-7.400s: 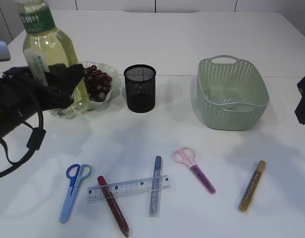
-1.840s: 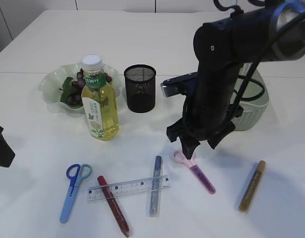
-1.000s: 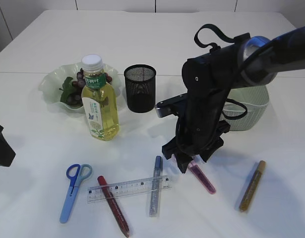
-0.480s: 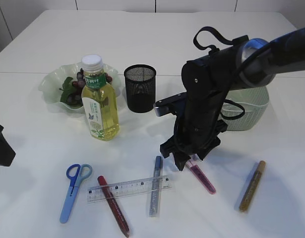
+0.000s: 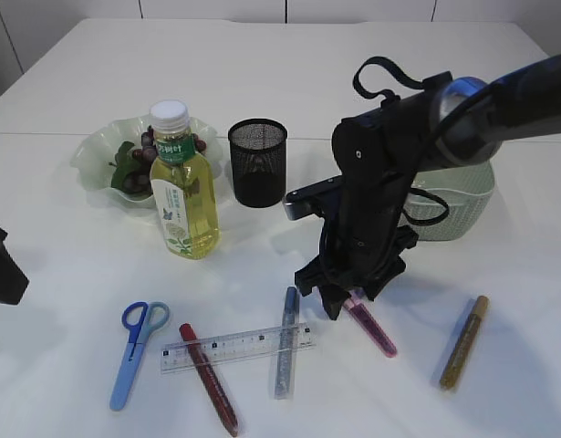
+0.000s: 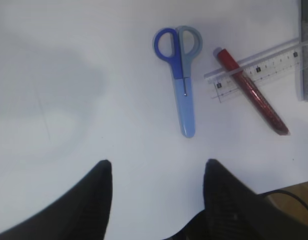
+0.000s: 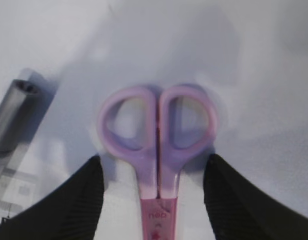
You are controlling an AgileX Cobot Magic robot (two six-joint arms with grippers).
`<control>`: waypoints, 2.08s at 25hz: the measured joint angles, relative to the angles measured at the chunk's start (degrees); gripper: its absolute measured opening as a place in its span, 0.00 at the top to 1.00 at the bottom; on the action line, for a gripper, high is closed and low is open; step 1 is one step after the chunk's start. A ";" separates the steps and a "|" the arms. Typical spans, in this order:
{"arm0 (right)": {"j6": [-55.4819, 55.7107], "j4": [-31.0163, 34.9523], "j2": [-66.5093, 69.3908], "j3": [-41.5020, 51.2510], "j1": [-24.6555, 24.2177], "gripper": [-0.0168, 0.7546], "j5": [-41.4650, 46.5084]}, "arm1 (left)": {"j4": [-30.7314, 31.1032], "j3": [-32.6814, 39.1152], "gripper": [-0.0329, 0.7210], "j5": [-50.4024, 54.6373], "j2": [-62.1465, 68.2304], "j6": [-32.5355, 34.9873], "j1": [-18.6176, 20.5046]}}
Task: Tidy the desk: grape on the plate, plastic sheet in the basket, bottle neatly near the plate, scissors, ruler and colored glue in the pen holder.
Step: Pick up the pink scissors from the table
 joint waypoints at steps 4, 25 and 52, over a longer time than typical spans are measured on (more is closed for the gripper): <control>0.00 0.00 0.09 0.00 0.00 0.34 0.22 | 0.00 0.00 0.39 -0.09 0.00 0.00 0.00; -0.16 0.00 0.09 -1.07 0.10 0.72 2.73 | -1.14 0.00 0.40 -0.22 0.00 0.00 0.00; -45.27 56.05 -3.76 -21.33 -14.85 0.73 7.18 | -1.82 0.00 0.41 -0.34 0.00 0.00 0.00</control>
